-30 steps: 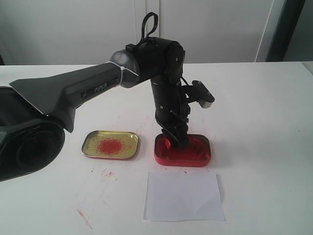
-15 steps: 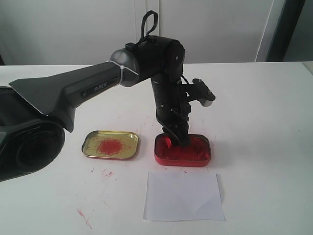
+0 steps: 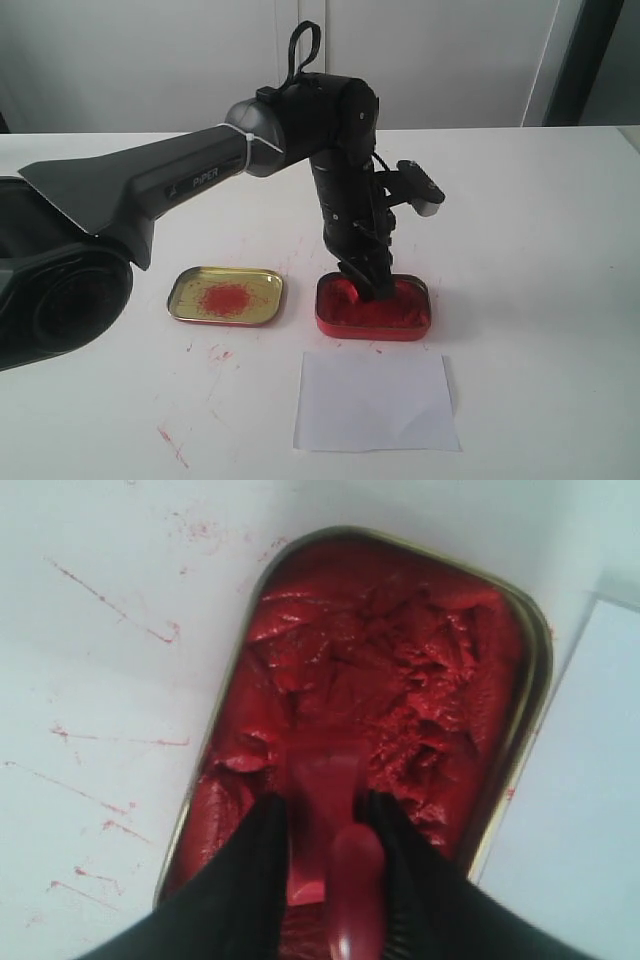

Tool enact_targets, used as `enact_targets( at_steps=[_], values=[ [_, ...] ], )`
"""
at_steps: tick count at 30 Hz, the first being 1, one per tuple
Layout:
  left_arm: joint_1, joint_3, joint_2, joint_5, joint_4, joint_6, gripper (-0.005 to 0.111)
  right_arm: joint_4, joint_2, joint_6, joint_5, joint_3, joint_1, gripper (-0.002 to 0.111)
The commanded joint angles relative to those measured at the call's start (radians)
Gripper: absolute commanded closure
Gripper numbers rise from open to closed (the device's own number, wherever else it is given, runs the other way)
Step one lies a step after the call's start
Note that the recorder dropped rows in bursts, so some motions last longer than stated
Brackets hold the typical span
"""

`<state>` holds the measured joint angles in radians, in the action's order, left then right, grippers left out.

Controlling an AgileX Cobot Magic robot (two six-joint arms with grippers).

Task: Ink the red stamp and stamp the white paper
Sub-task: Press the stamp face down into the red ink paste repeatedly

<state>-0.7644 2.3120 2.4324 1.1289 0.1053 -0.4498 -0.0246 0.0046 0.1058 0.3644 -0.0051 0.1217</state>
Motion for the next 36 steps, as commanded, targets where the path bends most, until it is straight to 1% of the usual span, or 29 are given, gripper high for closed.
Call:
enact_targets(
  at_steps=[1,11,21,29,36],
  values=[
    [-0.006,0.004,0.001,0.092,0.027,-0.002,0.107,-0.002,-0.005,0.004,-0.014,0.005,-0.004,0.108],
    [-0.006,0.004,-0.003,0.092,0.028,0.02,0.107,-0.002,-0.005,0.004,-0.014,0.005,-0.004,0.108],
    [-0.006,0.002,-0.051,0.092,0.047,0.045,0.107,-0.002,-0.005,0.004,-0.014,0.005,-0.004,0.108],
    [-0.003,-0.048,-0.051,0.092,0.064,0.049,0.107,-0.002,-0.005,0.004,-0.014,0.005,-0.004,0.108],
    [0.023,-0.048,-0.051,0.092,0.072,0.049,0.107,-0.002,-0.005,0.004,-0.014,0.005,-0.004,0.108]
  ],
)
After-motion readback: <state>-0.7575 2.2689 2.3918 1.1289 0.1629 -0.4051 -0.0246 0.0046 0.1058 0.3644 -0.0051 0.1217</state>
